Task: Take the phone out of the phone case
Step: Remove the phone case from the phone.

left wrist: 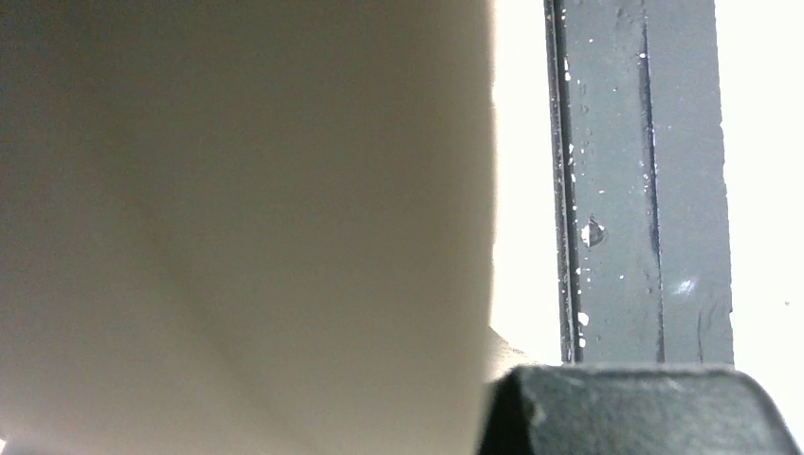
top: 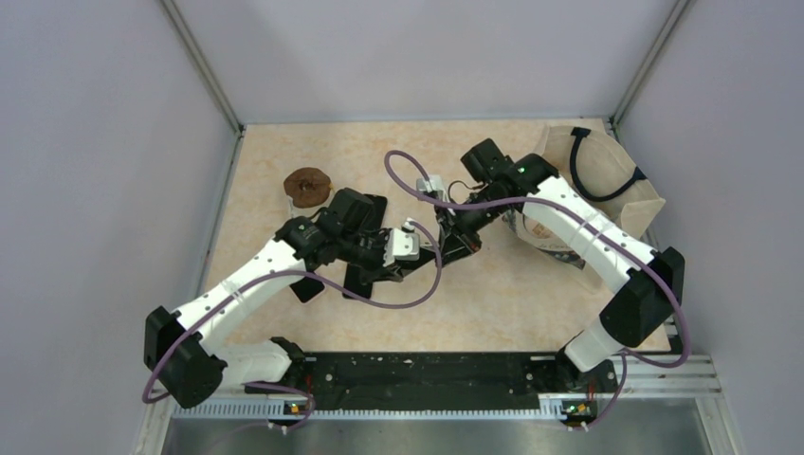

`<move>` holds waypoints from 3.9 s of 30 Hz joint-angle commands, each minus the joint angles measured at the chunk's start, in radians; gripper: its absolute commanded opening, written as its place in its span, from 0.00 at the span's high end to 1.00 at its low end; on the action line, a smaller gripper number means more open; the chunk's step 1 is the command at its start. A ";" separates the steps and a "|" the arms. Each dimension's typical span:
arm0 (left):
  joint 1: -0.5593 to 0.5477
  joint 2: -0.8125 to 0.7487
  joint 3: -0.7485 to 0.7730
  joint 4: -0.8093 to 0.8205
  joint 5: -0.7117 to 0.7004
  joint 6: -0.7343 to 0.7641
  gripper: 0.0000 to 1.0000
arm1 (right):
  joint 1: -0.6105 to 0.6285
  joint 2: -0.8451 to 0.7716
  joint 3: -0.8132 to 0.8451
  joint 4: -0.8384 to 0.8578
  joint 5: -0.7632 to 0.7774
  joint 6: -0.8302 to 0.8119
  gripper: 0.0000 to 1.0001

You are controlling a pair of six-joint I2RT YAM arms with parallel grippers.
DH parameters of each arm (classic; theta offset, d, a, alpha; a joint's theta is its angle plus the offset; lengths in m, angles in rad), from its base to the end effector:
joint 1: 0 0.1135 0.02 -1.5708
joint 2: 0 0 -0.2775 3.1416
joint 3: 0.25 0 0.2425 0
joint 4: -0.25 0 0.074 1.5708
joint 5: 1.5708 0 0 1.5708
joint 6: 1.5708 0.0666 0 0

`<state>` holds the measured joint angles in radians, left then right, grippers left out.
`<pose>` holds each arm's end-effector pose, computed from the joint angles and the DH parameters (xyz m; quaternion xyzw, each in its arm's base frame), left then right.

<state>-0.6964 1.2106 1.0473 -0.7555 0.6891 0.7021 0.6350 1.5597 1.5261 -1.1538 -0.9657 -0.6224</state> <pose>0.1569 -0.1864 0.2945 0.6567 0.6128 -0.3191 0.3023 0.2055 0.2195 0.3393 -0.5829 0.6512 0.4569 0.1659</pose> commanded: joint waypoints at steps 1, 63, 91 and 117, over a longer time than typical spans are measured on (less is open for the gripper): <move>-0.103 -0.035 -0.011 -0.044 0.198 0.133 1.00 | -0.023 0.008 0.042 0.386 0.065 0.079 1.00; 0.154 -0.019 -0.043 0.272 0.382 -0.264 1.00 | -0.063 -0.341 -0.129 0.415 -0.238 0.100 0.53; 0.154 -0.028 -0.048 0.286 0.397 -0.272 1.00 | -0.038 -0.268 -0.171 0.584 -0.132 0.257 0.57; 0.094 -0.008 -0.002 0.224 0.400 -0.200 1.00 | -0.008 -0.143 -0.151 0.678 0.071 0.354 0.59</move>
<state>-0.5354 1.2163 0.9871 -0.6250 0.9131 0.4141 0.5900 1.3590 1.3499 -0.5926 -1.0088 -0.2550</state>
